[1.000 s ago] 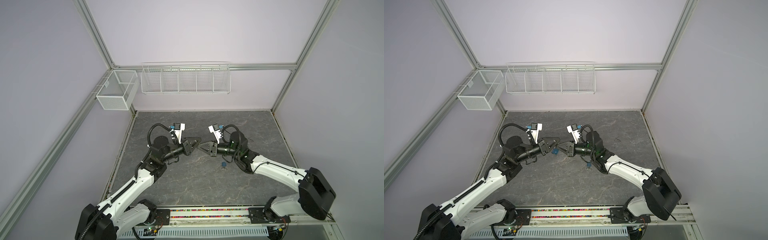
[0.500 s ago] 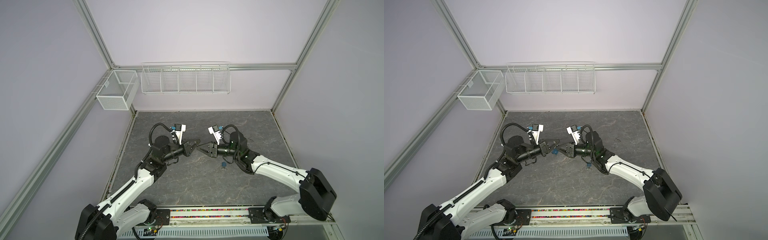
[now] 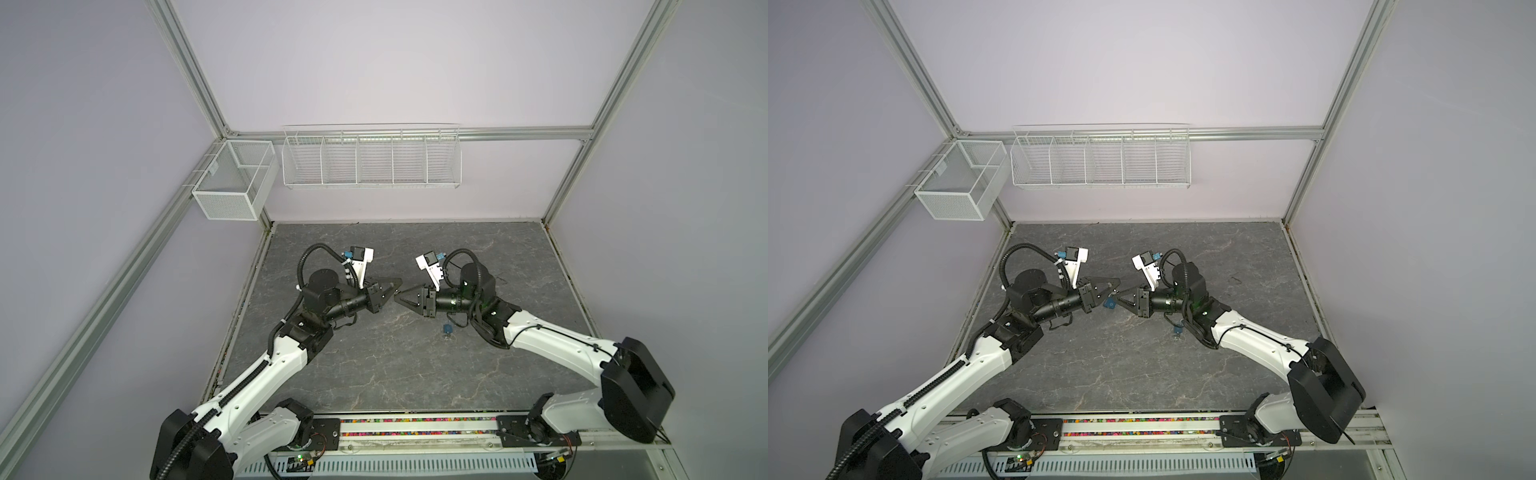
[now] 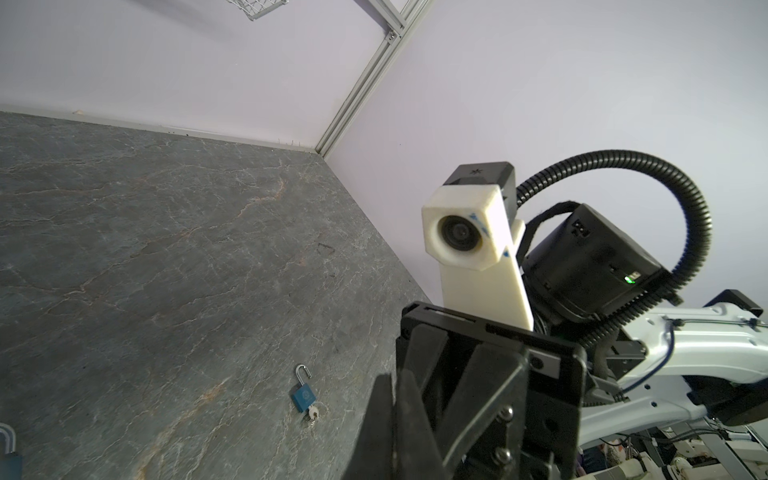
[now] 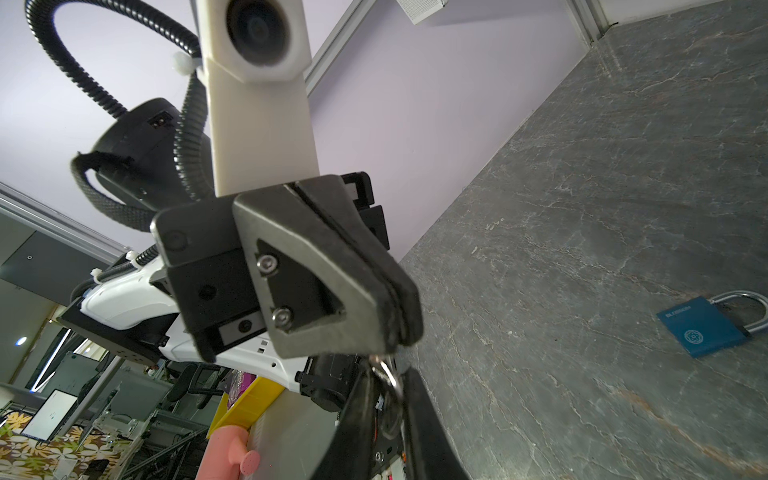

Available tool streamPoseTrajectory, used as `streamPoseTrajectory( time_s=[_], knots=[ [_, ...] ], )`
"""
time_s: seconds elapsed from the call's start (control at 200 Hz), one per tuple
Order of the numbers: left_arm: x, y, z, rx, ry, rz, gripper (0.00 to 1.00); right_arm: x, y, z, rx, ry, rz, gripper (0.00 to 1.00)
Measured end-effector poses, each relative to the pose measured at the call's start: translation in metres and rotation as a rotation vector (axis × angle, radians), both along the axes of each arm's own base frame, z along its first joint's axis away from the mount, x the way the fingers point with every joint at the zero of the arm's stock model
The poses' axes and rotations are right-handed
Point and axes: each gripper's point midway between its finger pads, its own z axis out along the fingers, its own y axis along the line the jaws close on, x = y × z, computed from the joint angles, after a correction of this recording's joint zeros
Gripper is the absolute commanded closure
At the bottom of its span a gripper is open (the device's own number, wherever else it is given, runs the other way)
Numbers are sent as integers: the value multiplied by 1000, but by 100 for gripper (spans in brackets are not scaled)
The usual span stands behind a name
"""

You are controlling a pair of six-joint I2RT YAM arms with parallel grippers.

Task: Unlock with the key

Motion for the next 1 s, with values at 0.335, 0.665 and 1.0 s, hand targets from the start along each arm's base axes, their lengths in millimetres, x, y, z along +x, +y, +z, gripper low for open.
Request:
streamPoseTrajectory(
  time_s=[0.335, 0.665, 1.0],
  knots=[
    [-3, -3, 0, 2, -6, -31, 100, -3, 0, 1, 5, -4, 25, 87],
    [-6, -5, 4, 1, -38, -61, 100, -5, 0, 3, 16, -6, 46, 91],
    [-9, -6, 11, 5, -56, -71, 61, -1, 0, 1, 15, -2, 32, 94]
  ],
)
